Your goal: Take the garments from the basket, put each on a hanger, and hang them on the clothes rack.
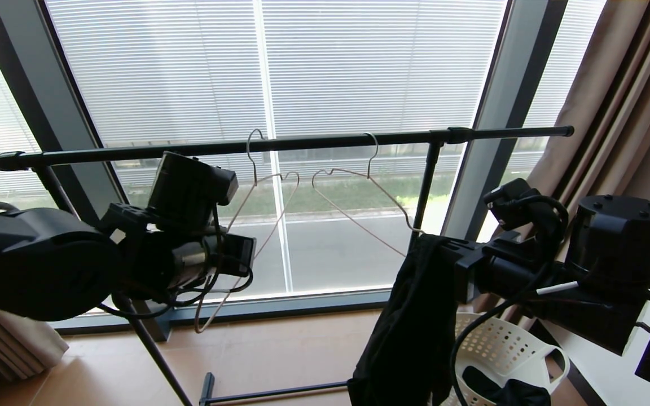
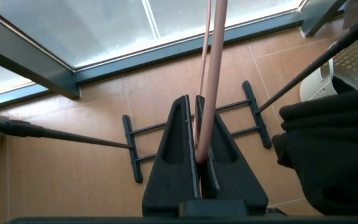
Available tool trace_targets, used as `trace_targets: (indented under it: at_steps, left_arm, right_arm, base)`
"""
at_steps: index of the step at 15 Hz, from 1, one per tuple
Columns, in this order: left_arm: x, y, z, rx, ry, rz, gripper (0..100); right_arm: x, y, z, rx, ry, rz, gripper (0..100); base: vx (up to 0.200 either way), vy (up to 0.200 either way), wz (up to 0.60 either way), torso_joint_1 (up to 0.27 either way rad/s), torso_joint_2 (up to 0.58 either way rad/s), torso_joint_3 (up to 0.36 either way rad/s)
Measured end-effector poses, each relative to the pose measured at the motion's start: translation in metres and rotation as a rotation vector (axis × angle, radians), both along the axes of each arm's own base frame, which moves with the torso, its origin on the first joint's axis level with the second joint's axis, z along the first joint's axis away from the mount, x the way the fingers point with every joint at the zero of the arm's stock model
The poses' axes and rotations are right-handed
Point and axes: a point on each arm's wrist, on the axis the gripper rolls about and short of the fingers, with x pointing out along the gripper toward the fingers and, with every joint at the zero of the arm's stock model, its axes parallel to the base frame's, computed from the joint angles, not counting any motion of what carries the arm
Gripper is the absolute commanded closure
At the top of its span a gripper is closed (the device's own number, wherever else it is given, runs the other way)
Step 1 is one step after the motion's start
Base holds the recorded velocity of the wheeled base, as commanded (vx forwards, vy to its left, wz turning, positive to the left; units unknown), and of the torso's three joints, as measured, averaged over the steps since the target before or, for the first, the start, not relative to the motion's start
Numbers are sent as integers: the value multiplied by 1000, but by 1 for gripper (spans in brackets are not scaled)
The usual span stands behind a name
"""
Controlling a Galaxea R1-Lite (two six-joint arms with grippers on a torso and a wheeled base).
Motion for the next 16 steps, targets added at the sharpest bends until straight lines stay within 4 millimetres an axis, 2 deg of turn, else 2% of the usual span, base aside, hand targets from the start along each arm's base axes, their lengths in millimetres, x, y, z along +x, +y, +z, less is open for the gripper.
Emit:
trace_targets:
  at_steps: [6, 16]
  left_arm:
    - [-63, 26, 12, -23, -30, -50, 100]
    - [-144, 74, 7, -95, -71, -231, 100]
  right_arm:
    - [0, 0, -3, -6, 9, 1, 100]
    - [1, 1, -7, -18, 20, 2, 100]
  base:
    - [0, 0, 0, 0, 0, 0]
    - [0, 0, 0, 0, 0, 0]
